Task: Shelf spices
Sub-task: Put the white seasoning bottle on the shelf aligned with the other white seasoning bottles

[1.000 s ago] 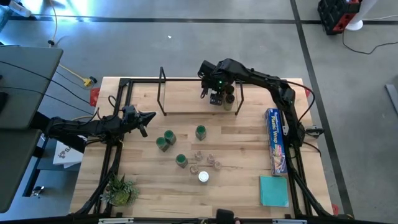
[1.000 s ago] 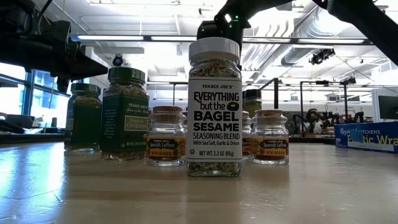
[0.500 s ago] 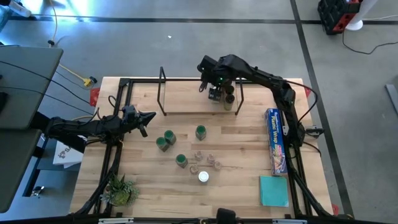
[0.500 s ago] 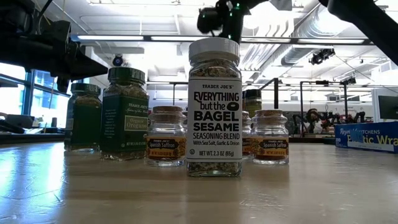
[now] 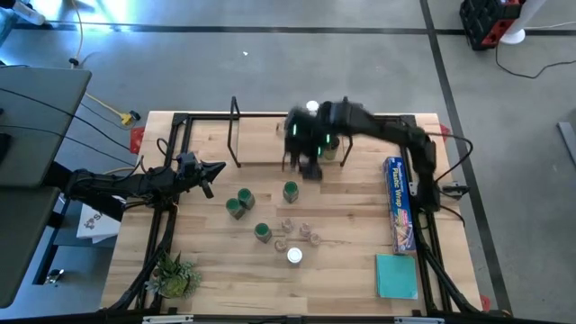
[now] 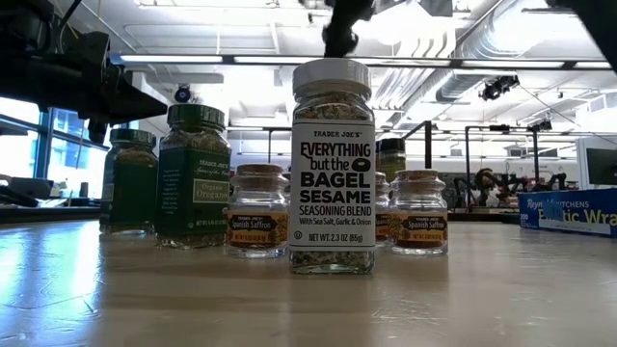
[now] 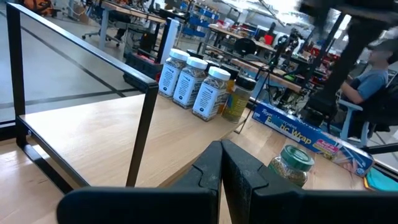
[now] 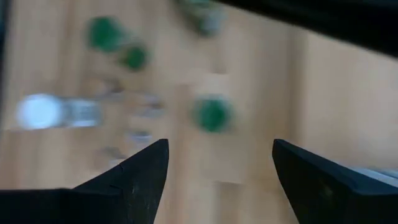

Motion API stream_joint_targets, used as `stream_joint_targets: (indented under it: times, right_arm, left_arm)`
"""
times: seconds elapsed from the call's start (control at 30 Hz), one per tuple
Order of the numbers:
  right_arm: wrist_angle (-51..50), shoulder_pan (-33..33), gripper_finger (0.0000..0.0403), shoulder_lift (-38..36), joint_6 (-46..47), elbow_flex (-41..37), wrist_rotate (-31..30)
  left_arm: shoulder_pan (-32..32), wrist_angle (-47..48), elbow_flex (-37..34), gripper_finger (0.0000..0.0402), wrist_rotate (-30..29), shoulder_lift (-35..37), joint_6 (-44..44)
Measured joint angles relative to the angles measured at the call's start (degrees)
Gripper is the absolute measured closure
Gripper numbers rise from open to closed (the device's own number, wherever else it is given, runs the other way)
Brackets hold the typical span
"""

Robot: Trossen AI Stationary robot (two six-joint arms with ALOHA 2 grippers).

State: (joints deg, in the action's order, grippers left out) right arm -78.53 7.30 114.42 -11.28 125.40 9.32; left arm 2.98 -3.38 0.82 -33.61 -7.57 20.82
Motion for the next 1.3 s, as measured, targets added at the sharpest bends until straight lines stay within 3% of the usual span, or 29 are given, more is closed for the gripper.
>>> stream_joint_targets:
  times: [0.23, 0.47, 0.73, 0.93, 1.3]
  right_arm:
    - [13.37, -18.23, 0.0122, -1.36, 12.87, -8.3, 0.46]
    - [26.68, -28.04, 0.0121, -0.06, 30.05, -15.53, -1.04]
    - [24.49, -28.9, 0.0094, 5.26, 35.84, -15.77, -1.97]
    - [21.38, -27.74, 0.0064, 6.58, 33.78, -15.79, -2.58]
    - [24.4, -29.53, 0.0068, 6.75, 27.81, -20.52, -7.7]
  left_arm:
    - [0.0, 0.0, 0.0, 0.0396, -0.03, 0.02, 0.0]
    - [0.0, -0.01, 0.0, 0.0396, -0.02, 0.02, 0.0]
    - [0.0, 0.0, 0.0, 0.0396, -0.02, 0.01, 0.0]
    - [0.02, -0.02, 0.01, 0.0396, -0.02, 0.02, 0.0]
    - [0.02, 0.0, 0.0, 0.0396, -0.02, 0.02, 0.0]
